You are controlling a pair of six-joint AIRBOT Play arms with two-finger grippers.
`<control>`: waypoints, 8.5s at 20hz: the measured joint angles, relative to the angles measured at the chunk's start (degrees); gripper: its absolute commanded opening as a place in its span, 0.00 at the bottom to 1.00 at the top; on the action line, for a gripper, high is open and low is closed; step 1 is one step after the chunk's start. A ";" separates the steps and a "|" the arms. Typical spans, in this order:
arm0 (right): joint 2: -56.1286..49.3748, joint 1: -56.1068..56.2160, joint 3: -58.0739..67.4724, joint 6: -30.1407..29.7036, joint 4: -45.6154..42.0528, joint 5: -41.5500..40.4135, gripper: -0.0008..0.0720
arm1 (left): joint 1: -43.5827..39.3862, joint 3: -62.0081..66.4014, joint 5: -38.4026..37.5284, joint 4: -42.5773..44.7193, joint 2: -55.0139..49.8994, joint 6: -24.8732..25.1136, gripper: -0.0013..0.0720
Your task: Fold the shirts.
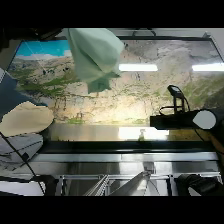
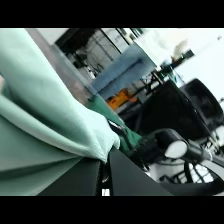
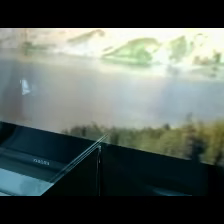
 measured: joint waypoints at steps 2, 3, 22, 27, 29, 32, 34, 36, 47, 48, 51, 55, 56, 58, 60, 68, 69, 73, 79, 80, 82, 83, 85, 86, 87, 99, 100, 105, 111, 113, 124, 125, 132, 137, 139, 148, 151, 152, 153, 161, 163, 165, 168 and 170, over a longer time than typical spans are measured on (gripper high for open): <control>1.84 -3.82 0.00 -0.48 -0.22 0.92 0.03 | -3.37 -0.26 0.68 4.94 2.45 -1.57 0.05; 2.64 -5.55 0.00 -0.81 -0.22 1.20 0.06 | -4.79 -0.33 0.81 7.41 2.91 -2.08 0.06; -18.05 -3.23 0.02 -20.41 23.63 -2.84 0.78 | -0.92 -38.84 2.51 44.19 4.09 -6.29 0.97; -29.40 -1.68 0.04 -31.32 37.70 -6.56 0.50 | -1.68 -52.72 13.14 41.66 5.05 -2.32 0.97; -32.65 -1.51 0.11 -36.92 44.37 -7.37 0.11 | -3.54 -55.12 17.33 40.24 5.11 -0.90 0.36; -35.52 -1.77 1.16 -45.90 53.66 -7.63 0.03 | -6.21 -55.89 22.40 38.80 5.20 0.74 0.03; -35.26 -2.60 2.91 -50.16 57.37 -5.73 0.03 | -7.15 -53.72 23.19 35.67 5.31 2.43 0.03; -32.72 -3.93 5.11 -52.63 59.43 -2.58 0.03 | -7.67 -50.12 21.18 30.99 6.23 4.11 0.03; 1.29 -12.35 33.05 -50.93 60.00 7.15 0.03 | -8.15 -13.18 12.13 18.91 27.63 -3.02 0.04; 2.73 -12.55 35.01 -49.68 58.51 7.15 0.03 | -8.15 -10.62 11.34 20.20 28.76 -4.46 0.04; 4.20 -12.79 38.01 -43.63 51.08 8.13 0.03 | -8.17 -7.65 8.17 24.63 30.47 -7.91 0.04; 0.09 -12.87 37.16 -33.94 41.72 11.78 0.03 | -8.17 -14.78 5.95 28.30 30.64 -10.12 0.04; -1.49 -12.87 36.13 -32.39 40.24 12.39 0.08 | -8.17 -17.57 5.68 29.24 30.08 -10.29 0.04; -5.53 -12.87 33.07 -30.10 38.10 12.85 0.56 | -8.17 -23.58 5.57 31.01 27.74 -9.86 0.35; -10.91 -12.87 29.86 -28.81 35.54 11.89 0.56 | -8.11 -28.68 5.92 32.24 24.17 -8.20 0.75; -23.69 -13.25 24.22 -27.41 22.69 16.61 0.55 | -0.68 -37.18 -1.70 34.27 11.52 -5.99 0.97; -23.74 -13.27 22.45 -27.41 21.42 17.33 0.55 | 0.31 -39.69 -2.71 34.34 11.85 -5.92 0.97; -23.06 -13.27 11.74 -28.61 20.81 17.81 0.63 | 2.19 -53.18 -3.28 36.02 17.29 -6.45 0.97; -22.58 -12.33 -2.14 -35.32 30.77 11.78 0.82 | 2.80 -70.93 3.56 41.59 26.32 -9.18 0.97; -22.56 -11.58 -3.17 -36.11 32.04 9.99 0.82 | 2.82 -72.96 5.29 42.10 26.93 -9.20 0.97; -22.56 -9.64 -4.33 -36.98 33.92 6.12 0.82 | 2.84 -76.04 9.60 42.69 26.80 -9.49 0.97; -22.62 -8.44 -4.68 -37.18 34.77 3.78 0.82 | 2.84 -77.00 11.65 42.75 25.90 -9.60 0.97; -23.21 -6.21 -5.09 -37.55 36.70 -0.39 0.82 | 2.86 -77.83 14.80 43.08 23.21 -9.49 0.97; -23.82 -5.14 -5.22 -37.57 37.68 -2.25 0.82 | 2.86 -77.81 15.91 43.12 21.44 -9.09 0.97; -24.68 -4.09 -5.31 -37.68 38.84 -3.96 0.82 | 2.84 -77.46 16.68 43.15 19.54 -8.68 0.97; -31.43 2.21 -5.14 -42.12 48.61 -10.73 0.03 | -5.77 -62.69 21.77 43.56 7.63 -4.96 0.04; -30.95 2.25 -4.87 -42.53 49.09 -10.56 0.03 | -6.36 -60.89 20.33 43.50 7.82 -4.79 0.04; -19.76 0.28 -1.64 -43.65 50.62 -6.12 0.03 | -5.75 -50.34 12.70 40.52 16.70 -4.57 0.04; 6.10 -11.61 9.81 -43.56 50.95 -3.80 0.03 | 2.91 -34.47 7.19 29.29 35.15 -4.35 0.05; 13.35 -16.81 16.13 -43.56 50.23 -3.76 0.03 | 6.05 -27.41 8.07 26.14 41.05 -3.96 0.05; 12.94 -34.10 45.81 -44.65 49.70 -1.99 0.03 | 16.61 5.20 14.91 17.57 41.46 -4.42 0.05; 9.81 -33.31 46.45 -44.70 50.25 -1.03 0.03 | 16.06 5.18 14.08 16.65 38.84 -4.42 0.05; -19.41 -20.72 47.93 -46.80 48.02 1.07 0.03 | 6.12 -9.29 8.85 16.83 15.28 -0.48 0.03; -35.82 -16.04 48.09 -47.01 46.42 -4.94 0.38 | 5.27 -14.12 12.39 16.68 -2.91 5.44 0.48; -38.10 -16.11 48.09 -46.99 45.35 -5.27 0.38 | 6.54 -12.02 12.85 16.50 -8.72 5.79 0.48; -30.34 -23.37 37.42 -35.15 27.71 18.29 0.32 | 10.99 1.49 7.37 17.42 -21.18 2.45 0.99; -21.29 -23.93 20.74 -31.69 24.13 19.23 0.67 | 8.13 2.54 7.72 23.12 -22.29 1.97 0.99; -18.23 -24.00 15.06 -30.56 23.45 18.43 0.67 | 6.95 2.71 8.07 24.79 -22.69 1.81 0.99; -15.12 -24.04 9.09 -29.59 22.99 16.98 0.67 | 5.60 2.84 8.11 26.38 -23.23 1.81 0.99; -5.99 -22.10 -20.26 -29.00 28.94 3.41 0.66 | -3.98 3.13 10.27 32.39 -29.53 1.42 0.98; -6.60 -19.89 -22.32 -29.57 30.29 0.68 0.66 | -5.81 3.13 11.39 32.68 -30.91 1.38 0.98; -8.63 -17.38 -23.37 -29.94 33.16 -1.01 0.66 | -7.37 3.13 12.66 33.03 -32.17 0.96 0.97; -13.33 -14.03 -24.00 -32.46 38.34 -2.49 0.58 | -9.55 3.13 14.64 35.87 -33.27 -0.13 0.97; -16.76 -12.39 -24.30 -35.74 41.94 -3.13 0.44 | -10.78 3.15 15.69 38.82 -33.53 -1.27 0.97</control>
